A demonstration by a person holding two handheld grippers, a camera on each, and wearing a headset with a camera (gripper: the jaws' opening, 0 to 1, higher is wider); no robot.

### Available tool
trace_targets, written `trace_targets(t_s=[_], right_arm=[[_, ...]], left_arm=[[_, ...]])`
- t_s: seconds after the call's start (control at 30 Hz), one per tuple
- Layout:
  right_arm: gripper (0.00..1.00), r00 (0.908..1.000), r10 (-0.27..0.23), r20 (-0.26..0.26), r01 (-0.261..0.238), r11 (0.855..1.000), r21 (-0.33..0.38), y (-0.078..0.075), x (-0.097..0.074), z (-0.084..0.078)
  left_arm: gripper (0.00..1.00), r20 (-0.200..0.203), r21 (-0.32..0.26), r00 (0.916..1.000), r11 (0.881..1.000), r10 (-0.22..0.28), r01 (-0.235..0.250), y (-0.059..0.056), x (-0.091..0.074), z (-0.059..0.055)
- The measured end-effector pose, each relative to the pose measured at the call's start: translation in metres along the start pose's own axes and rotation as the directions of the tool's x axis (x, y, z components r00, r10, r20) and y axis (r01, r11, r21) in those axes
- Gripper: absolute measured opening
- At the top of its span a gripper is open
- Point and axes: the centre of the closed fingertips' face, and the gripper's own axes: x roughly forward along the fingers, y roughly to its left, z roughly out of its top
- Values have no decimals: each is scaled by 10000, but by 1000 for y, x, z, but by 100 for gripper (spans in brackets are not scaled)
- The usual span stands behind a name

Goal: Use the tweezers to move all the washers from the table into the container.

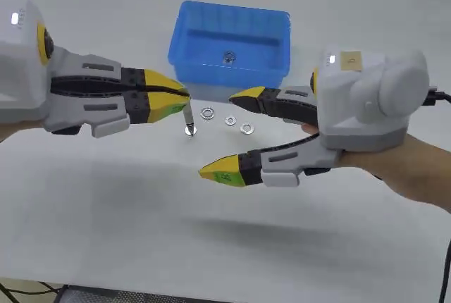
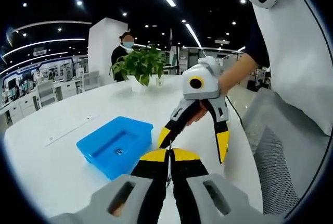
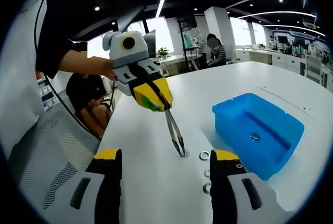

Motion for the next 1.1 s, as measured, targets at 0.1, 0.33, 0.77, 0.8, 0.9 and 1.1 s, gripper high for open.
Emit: trace_targets(t_s=[0.1,0.33,0.77,0.8,0.9,1.1], right_arm=[[62,9995,302,-97,-302,9995,1,-3,7,1],[48,9954,728,-620,-779,9934,-842,-9,22,2],[29,9792,1584,-1267,-1809,9646,-1917,-6,39,2],[27,9773,1662,-1311,-1903,9611,-2002,-5,40,2],[23,9721,1741,-1573,-2076,9505,-2310,-7,43,-2],[17,9663,1781,-1858,-2234,9390,-2615,-6,44,-6]], left_arm=[[4,-22,-138,10000,9999,24,-25,-1,2,2],[4,-28,-245,10000,9997,83,-84,-2,8,5],[5,-236,4,9995,9998,-219,220,-8,12,7],[5,-240,-1,9995,9998,-223,223,-8,12,7],[5,-242,-14,9994,9997,-232,232,-8,11,6],[5,-291,1,9989,9993,-362,363,-9,10,3]])
